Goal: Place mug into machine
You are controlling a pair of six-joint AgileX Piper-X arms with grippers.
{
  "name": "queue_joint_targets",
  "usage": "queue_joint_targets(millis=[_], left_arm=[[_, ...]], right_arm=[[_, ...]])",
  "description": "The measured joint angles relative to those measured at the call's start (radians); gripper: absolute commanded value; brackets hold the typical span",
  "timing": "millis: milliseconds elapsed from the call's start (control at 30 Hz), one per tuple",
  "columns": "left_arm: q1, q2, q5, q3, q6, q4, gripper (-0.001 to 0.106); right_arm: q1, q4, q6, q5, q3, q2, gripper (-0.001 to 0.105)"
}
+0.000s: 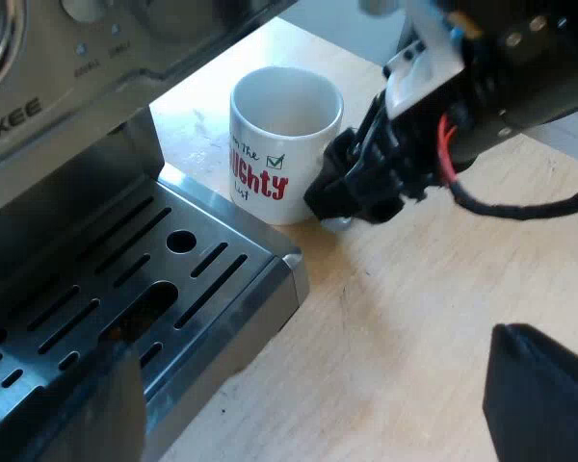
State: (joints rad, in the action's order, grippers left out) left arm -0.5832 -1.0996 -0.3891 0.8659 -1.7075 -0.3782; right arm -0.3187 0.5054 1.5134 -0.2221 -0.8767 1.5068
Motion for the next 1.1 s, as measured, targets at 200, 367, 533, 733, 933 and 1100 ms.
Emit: queue_joint_targets(millis=[200,367,533,733,933,1100], left_arm=[[0.000,0.000,-0.004,0.000,0.000,0.000,0.073],[0.000,0.000,-0.004,0.000,-0.002,0.000,0.073],[0.000,0.000,-0.004,0.000,-0.001,0.000,0.073],[0.000,0.000,-0.004,0.000,-0.001,0.000,0.073],[0.000,0.000,-0.004,0.000,-0.001,-0.018,0.071],[0.000,0.042,-0.004,0.000,-0.003,-0.018,0.070]], right_arm=[[0.009,-0.048,0.000,0.000,0.000,0.049,0.071],[0.035,-0.076,0.000,0.011,0.000,0.059,0.067],[0.037,-0.076,0.003,0.015,0.000,0.059,0.036],[0.037,-0.060,0.025,0.018,0.000,0.059,0.000],[0.037,0.003,0.049,0.016,0.000,0.022,0.000],[0.037,0.075,0.070,0.012,0.011,-0.059,0.000]])
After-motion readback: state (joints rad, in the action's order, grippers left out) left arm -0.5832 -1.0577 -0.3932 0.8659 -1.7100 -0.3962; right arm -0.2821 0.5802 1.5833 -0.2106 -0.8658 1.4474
